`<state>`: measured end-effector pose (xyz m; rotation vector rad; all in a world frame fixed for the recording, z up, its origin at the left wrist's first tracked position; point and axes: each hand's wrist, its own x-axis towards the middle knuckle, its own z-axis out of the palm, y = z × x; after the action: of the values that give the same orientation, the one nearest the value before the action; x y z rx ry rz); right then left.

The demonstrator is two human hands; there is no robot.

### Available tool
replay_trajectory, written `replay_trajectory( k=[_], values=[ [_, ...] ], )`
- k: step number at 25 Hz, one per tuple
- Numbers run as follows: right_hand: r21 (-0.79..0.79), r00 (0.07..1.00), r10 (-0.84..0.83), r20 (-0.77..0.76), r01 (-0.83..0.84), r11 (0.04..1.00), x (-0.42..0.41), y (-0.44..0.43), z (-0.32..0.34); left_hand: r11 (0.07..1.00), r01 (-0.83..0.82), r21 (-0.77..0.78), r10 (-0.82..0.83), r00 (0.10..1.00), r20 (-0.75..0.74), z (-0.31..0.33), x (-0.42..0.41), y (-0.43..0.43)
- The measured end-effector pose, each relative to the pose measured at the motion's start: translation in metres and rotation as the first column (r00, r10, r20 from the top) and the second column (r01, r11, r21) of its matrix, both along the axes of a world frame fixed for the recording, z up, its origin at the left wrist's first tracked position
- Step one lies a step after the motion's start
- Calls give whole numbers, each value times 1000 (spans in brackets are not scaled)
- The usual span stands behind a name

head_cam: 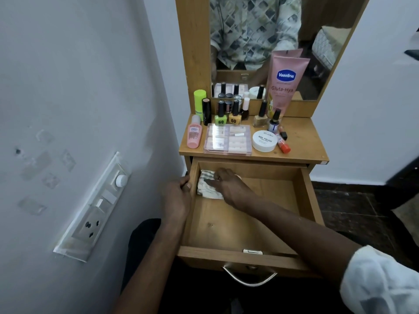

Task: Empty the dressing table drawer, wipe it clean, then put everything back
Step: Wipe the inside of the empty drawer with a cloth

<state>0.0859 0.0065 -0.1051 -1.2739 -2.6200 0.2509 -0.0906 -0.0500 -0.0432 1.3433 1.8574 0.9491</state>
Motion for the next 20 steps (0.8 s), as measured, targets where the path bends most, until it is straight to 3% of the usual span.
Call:
replay_trajectory(
  k=[2,4,7,9,12,14,16,18,20],
  values=[
    [37,998,-55,32,54,998,0,8,5,1000,10,27,-9,999,-47,1,0,-1],
    [-87,999,-25,24,27,996,-2,-5,21,1000,-1,24,3,997,-74,1,1,-2],
    [-389,966,254,47,-216,895,-4,-53,38,1000,0,15,2,993,-120,-3,1,-4],
    [-469,929,363,66,-292,833,3,-78,38,1000,16,12,-14,993,-118,-6,0,-4],
    [-393,966,227,123,-163,905,10,-69,36,999,15,32,-10,986,-165,-9,-1,-2],
    [-173,982,49,183,-17,985,15,-40,36,1000,18,19,-15,986,-165,-6,0,-2],
    [-18,969,-118,216,125,992,24,-12,38,999,49,17,-45,986,-160,-5,-1,-3],
    [32,953,-111,281,106,994,29,-9,44,996,75,39,-69,987,-148,-4,-1,-3],
    [-106,959,1,284,31,994,31,-32,48,996,69,55,-59,986,-158,-6,-1,-1]
  ],
)
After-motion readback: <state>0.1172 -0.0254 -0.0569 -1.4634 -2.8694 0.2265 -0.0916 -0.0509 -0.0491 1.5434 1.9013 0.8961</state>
